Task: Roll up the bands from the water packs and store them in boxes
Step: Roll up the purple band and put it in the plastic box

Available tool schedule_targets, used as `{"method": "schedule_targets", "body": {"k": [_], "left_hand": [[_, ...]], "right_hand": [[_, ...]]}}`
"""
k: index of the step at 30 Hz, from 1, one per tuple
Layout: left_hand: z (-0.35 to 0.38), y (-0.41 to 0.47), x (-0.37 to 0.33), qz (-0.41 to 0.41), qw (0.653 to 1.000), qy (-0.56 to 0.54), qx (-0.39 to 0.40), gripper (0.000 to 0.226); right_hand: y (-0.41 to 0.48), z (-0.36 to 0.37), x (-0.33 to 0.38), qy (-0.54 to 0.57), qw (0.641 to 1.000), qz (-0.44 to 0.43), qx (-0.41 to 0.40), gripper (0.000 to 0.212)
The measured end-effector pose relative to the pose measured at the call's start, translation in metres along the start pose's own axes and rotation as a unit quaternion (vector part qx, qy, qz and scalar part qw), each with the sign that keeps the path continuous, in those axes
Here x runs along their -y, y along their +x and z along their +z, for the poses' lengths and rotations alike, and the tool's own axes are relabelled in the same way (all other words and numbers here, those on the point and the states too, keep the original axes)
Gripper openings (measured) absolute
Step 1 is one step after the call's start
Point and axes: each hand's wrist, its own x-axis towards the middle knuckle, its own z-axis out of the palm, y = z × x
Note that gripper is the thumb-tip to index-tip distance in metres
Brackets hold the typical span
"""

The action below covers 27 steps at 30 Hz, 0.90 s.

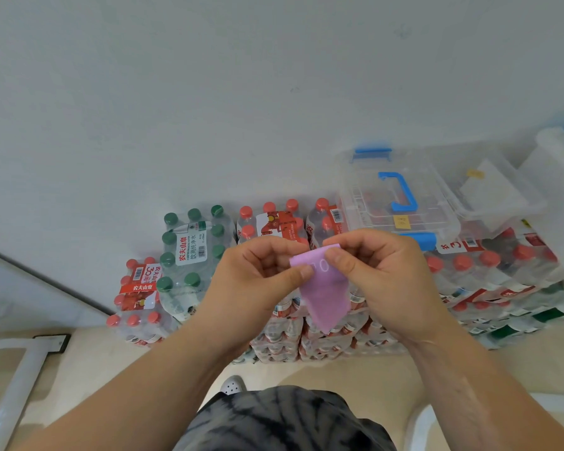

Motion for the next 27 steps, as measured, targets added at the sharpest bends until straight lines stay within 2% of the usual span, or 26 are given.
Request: {"method": "schedule_targets", "body": {"k": [5,10,12,17,22,27], "left_hand": [[0.001,0.0,0.0,0.057,0.997,0.049,-0.029,0.025],[0.001,0.001,0.002,0.062,0.995,0.057,-0.044,0.022],[0.0,0.002,0.003,0.055,0.996,0.058,-0.043,0.021],[-0.001,0.003,0.001,0.054,0.995,0.087,-0.02,0.017],[-0.002,0.003,0.001,0.062,0.996,0.064,-0.01,0.024],[-0.002,0.002,0.002,0.086,0.991,0.105,-0.014,0.02]], "right_hand": [[0.0,0.004,-0.003,0.052,0.998,0.014,-0.012,0.018],[-0.001,0.01,-0.002,0.095,0.995,0.034,-0.017,0.019],[-0.002,0.01,-0.003,0.094,0.995,0.037,-0.009,0.021],[-0.001,0.009,-0.003,0.043,0.999,0.024,-0.008,0.011],[-0.003,0.011,-0.002,0.058,0.998,0.028,-0.024,0.009],[-0.002,0.012,0.0,0.095,0.995,0.025,-0.031,0.021]]}}
